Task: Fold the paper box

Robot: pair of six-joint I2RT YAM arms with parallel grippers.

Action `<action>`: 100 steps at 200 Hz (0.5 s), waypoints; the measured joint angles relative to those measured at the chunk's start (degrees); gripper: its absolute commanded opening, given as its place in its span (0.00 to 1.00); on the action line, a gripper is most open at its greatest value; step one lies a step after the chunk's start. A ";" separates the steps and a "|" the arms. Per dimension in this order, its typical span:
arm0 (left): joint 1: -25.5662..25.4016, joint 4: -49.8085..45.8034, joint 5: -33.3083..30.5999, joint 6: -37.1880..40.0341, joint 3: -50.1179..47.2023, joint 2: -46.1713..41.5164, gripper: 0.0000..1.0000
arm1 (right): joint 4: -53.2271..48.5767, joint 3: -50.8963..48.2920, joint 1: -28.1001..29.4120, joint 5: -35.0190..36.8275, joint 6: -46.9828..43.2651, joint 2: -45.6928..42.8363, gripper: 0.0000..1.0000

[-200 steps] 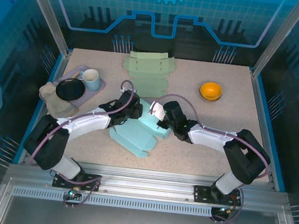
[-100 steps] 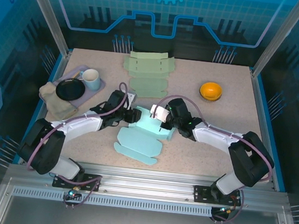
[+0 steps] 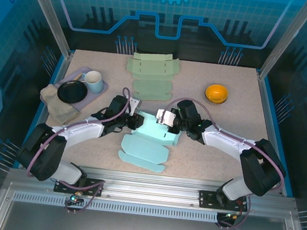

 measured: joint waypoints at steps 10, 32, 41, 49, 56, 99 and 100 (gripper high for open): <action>-0.07 -0.02 -0.22 0.00 0.00 0.00 0.28 | -0.26 0.22 0.00 0.22 -0.02 0.00 0.00; -0.28 -0.02 -0.85 0.07 0.00 0.00 0.20 | -0.68 0.59 0.02 0.81 -0.04 0.04 0.00; -0.59 -0.15 -1.73 -0.04 0.00 -0.02 0.16 | -0.70 0.74 0.11 1.33 -0.17 0.07 0.00; -0.96 -0.24 -2.78 -0.22 0.00 -0.02 0.11 | -0.74 0.85 0.13 1.75 -0.20 0.07 0.00; -1.38 -0.37 -4.20 -0.15 0.09 -0.02 0.06 | -0.79 1.03 0.24 2.14 -0.17 0.11 0.00; -5.55 -6.05 -18.82 -1.36 6.08 2.16 0.00 | -1.38 4.59 2.08 9.11 2.29 1.53 0.09; -5.60 -6.12 -19.06 -1.38 6.19 2.23 0.00 | -1.38 4.68 2.12 9.25 2.40 1.55 0.10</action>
